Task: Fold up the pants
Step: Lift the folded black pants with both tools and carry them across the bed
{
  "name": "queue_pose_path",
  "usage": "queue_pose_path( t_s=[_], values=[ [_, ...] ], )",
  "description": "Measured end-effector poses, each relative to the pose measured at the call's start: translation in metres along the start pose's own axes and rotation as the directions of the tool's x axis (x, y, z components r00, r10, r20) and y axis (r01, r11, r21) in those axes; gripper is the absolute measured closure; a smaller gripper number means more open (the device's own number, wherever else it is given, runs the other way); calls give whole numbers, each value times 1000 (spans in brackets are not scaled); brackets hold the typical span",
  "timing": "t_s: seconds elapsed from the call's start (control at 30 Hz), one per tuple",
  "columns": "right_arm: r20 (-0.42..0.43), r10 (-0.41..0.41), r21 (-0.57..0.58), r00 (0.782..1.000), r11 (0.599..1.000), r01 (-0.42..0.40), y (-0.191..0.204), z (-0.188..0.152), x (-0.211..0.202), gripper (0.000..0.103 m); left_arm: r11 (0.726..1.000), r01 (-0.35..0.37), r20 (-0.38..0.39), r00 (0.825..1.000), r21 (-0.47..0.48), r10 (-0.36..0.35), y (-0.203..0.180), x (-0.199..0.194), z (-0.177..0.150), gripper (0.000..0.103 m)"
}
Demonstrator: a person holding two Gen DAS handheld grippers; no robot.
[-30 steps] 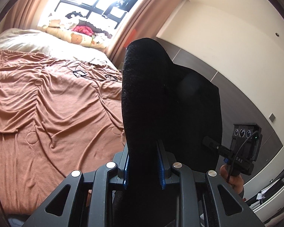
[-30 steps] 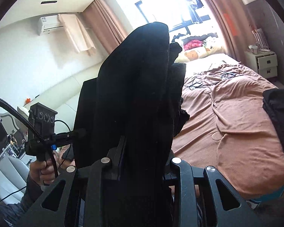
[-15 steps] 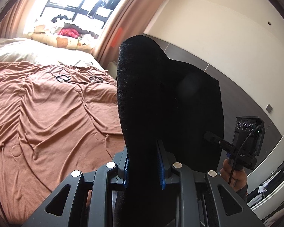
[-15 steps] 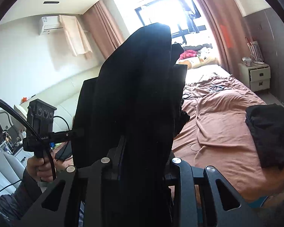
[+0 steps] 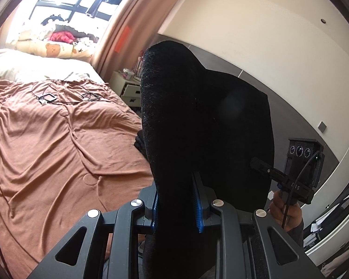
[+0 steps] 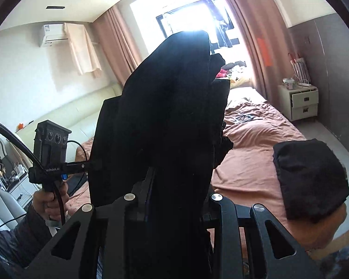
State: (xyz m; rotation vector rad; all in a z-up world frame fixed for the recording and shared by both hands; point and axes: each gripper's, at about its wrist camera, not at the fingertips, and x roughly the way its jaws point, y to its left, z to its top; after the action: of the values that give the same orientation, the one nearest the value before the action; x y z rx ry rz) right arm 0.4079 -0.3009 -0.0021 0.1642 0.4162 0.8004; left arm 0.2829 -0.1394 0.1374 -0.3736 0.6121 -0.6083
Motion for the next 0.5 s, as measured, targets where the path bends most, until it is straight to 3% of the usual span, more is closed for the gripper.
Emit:
queue_pose_path(
  t_s=[0.5],
  values=[
    [-10,-127,-49,992,991,126,-7,19,-30,78,992,128,-72,989,-9,-129,-14,120,39,77]
  ],
)
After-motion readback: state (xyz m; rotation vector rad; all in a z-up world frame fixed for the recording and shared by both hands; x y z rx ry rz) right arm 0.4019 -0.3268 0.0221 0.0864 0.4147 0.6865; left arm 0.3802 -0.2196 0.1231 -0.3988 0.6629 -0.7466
